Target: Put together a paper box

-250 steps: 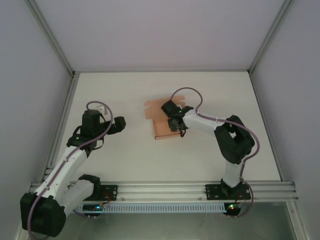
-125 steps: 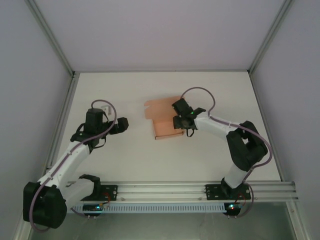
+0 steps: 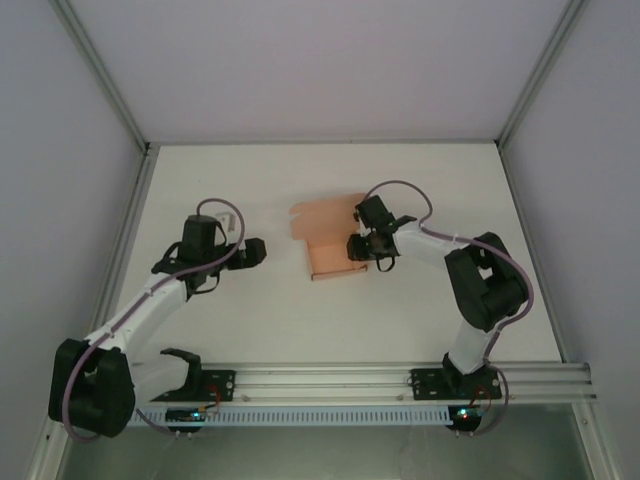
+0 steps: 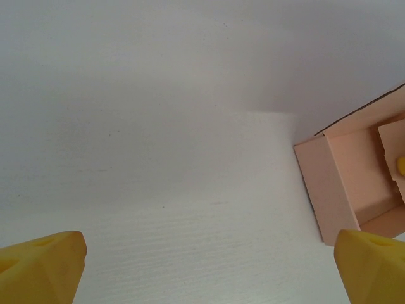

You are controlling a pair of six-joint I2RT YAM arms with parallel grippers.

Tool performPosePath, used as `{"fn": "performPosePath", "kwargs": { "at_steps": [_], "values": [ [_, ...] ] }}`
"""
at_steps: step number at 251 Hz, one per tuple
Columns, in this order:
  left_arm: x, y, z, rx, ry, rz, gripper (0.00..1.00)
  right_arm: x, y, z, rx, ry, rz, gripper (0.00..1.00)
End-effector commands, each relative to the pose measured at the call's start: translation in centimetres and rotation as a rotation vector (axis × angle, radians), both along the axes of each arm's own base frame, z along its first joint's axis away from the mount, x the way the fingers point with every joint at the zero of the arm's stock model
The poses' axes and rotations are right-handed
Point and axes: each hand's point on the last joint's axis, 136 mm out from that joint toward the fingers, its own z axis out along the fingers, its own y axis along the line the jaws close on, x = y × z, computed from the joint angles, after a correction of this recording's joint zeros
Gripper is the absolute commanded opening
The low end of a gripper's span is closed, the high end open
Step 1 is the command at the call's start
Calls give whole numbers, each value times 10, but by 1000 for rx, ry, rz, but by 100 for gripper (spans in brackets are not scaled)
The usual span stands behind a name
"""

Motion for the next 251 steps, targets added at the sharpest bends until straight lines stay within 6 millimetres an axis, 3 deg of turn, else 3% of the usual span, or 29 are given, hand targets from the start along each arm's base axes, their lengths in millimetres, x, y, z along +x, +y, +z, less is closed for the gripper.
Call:
{"fn": "performPosePath", "kwargs": {
  "at_steps": [1,51,71,132,154,158,213,251],
  "values": [
    [13,-8,22,-12,-69,-26,99,-4,-8,-4,-68,17,-6,26],
    [16,-11,19,0,-61,-37,100,-7,-23,-18,-216,45,-32,28],
    [17,-10,18,9,-60,-37,100,-17,-24,-24,-253,94,-39,27],
    [18,-7,19,30,-66,-28,99,-14,-36,-22,-345,80,-82,0],
    [18,-5,21,39,-68,-19,100,-20,-52,-27,-473,100,-101,0],
    [19,-4,21,40,-71,-15,100,-14,-49,-22,-482,85,-104,0],
    [19,-4,24,54,-76,-16,100,-26,-66,-35,-782,163,-105,0],
    [19,-2,25,64,-84,-15,100,-29,-59,-52,-813,201,-73,0]
  ]
}}
